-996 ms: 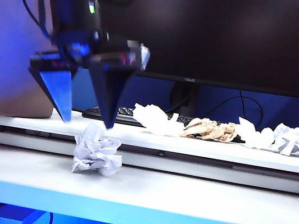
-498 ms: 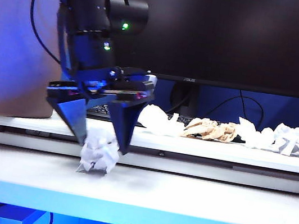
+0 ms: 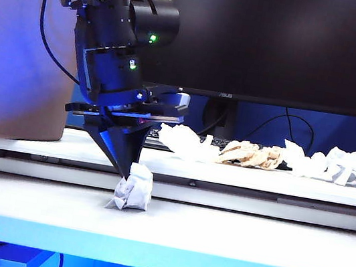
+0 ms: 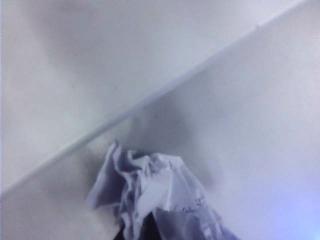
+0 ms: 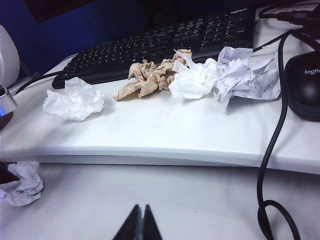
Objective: Pick up all paper balls from the table and place them in the pink trash can.
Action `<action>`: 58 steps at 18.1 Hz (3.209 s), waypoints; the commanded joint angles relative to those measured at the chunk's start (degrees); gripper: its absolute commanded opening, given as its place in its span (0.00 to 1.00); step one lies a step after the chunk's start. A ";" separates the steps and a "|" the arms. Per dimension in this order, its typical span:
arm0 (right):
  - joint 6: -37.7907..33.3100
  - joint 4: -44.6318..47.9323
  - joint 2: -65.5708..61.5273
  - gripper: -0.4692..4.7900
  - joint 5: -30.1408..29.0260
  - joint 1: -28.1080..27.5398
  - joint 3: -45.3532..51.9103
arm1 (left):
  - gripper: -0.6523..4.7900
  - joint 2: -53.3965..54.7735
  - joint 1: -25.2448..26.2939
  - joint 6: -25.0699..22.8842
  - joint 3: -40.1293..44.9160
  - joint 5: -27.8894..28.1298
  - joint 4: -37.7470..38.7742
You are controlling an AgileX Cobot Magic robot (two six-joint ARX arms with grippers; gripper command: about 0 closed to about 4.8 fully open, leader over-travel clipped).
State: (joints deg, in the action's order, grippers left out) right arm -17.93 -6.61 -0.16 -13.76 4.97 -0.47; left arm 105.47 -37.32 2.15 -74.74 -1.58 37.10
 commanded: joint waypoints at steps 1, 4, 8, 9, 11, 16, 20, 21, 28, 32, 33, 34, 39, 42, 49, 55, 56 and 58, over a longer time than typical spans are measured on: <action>0.17 1.31 0.09 0.09 0.17 0.00 0.24 | 0.11 -5.09 -0.02 0.17 -0.22 -2.56 0.26; 0.17 1.31 0.09 0.09 0.17 0.00 0.24 | 0.11 -14.53 0.00 0.20 -3.54 -1.09 0.66; 0.15 1.29 0.09 0.09 0.09 0.00 0.24 | 0.11 -27.52 0.07 -4.55 -15.39 13.00 3.54; 0.15 1.29 0.09 0.09 0.09 0.00 0.24 | 0.11 -28.63 0.09 -7.21 -18.58 20.09 5.55; 0.15 1.29 0.09 0.09 -0.24 0.02 0.24 | 0.11 -29.07 0.61 -16.17 -25.77 37.57 11.65; 0.15 1.27 0.09 0.09 -1.11 0.02 0.24 | 0.22 -27.78 13.22 -17.88 -26.58 35.85 15.39; 0.15 1.29 0.09 0.09 -1.60 0.04 0.24 | 1.00 -27.47 16.50 -17.07 -26.58 33.22 13.35; 0.15 1.27 0.09 0.09 -1.62 0.04 0.24 | 1.00 -27.45 16.50 -16.00 -26.58 31.19 13.31; 0.11 1.29 0.09 0.09 -1.60 0.07 0.24 | 1.00 -15.82 8.72 -12.59 -26.56 -9.81 9.92; -0.11 1.36 0.09 0.09 -2.08 0.09 0.24 | 1.00 -2.54 7.17 -12.68 -26.56 -12.17 2.16; -0.11 1.33 0.09 0.09 -2.08 0.09 0.22 | 1.00 -0.09 7.19 -12.66 -26.56 -12.22 0.94; -0.11 1.33 0.09 0.09 -2.36 0.09 0.24 | 1.00 2.73 7.26 -12.76 -26.56 -12.15 0.42; -0.09 1.31 0.09 0.09 -2.93 0.07 0.24 | 1.00 12.74 7.32 -10.47 -26.56 -9.18 -1.73; -0.09 1.31 0.09 0.09 -2.91 0.07 0.24 | 1.00 14.97 7.61 -10.45 -26.56 -8.57 -1.79; -0.04 1.29 0.09 0.09 -2.91 0.07 0.24 | 0.11 12.41 7.61 -10.27 -26.67 -14.14 -1.95; -0.04 1.33 0.09 0.09 -2.86 0.02 0.24 | 0.11 -8.68 9.40 -19.78 -34.45 5.46 9.68; -0.04 1.31 0.09 0.09 -2.86 0.02 0.24 | 0.11 -10.97 9.44 -20.81 -36.46 9.18 12.17; -0.04 1.31 0.09 0.09 -2.86 -0.02 0.24 | 0.11 -16.96 10.93 -22.53 -40.02 19.45 16.15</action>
State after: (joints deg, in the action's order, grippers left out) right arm -17.98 -6.33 -0.16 -16.51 4.95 -0.47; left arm 89.71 -27.33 -19.00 -114.15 12.67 50.81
